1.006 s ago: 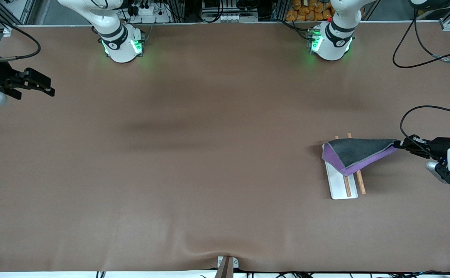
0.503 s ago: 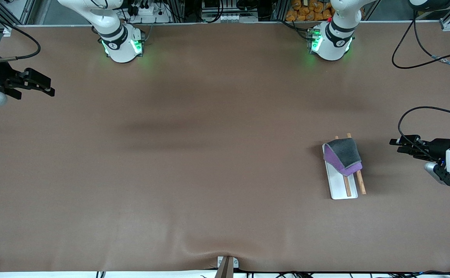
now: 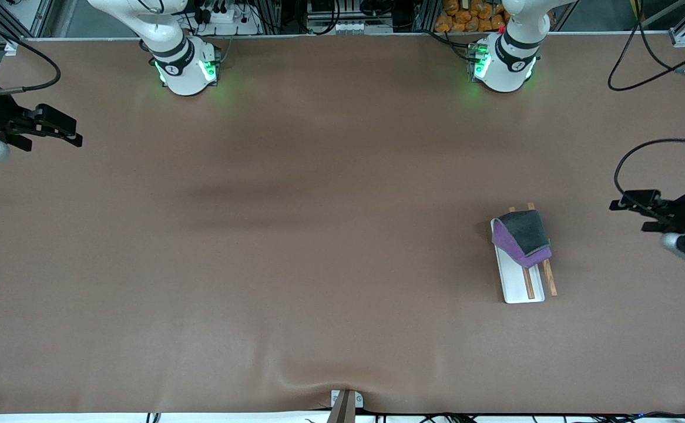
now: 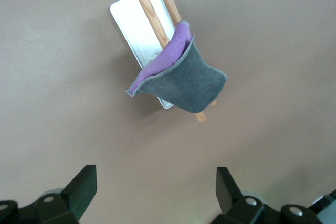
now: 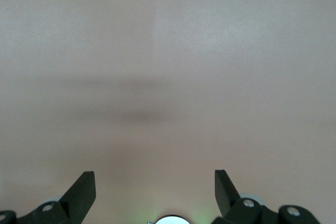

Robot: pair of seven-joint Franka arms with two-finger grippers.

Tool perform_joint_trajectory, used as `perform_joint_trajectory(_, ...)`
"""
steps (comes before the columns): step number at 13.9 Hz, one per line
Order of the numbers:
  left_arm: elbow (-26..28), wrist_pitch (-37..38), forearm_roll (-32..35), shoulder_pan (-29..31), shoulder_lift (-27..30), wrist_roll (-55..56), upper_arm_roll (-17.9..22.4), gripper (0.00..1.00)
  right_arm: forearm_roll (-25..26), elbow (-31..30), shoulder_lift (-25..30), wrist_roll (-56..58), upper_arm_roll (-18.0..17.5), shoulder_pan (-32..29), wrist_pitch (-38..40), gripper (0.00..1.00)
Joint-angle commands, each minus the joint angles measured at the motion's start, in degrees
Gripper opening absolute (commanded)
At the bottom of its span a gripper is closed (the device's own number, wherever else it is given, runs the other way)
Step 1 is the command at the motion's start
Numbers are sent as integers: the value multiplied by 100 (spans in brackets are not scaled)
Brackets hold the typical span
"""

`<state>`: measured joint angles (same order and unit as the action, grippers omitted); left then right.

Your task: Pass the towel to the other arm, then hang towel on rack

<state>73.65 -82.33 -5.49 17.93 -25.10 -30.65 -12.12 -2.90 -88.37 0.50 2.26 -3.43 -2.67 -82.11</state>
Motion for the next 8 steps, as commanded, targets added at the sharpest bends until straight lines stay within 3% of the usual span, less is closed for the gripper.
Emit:
perform_joint_trajectory(1, 159, 59, 136, -210, 444, 741, 17, 100, 53, 136, -67, 55, -17, -41, 90, 100)
perform_joint_trajectory(8, 176, 472, 136, -325, 936, 2596, 8, 100, 53, 136, -67, 64, -17, -41, 98, 100)
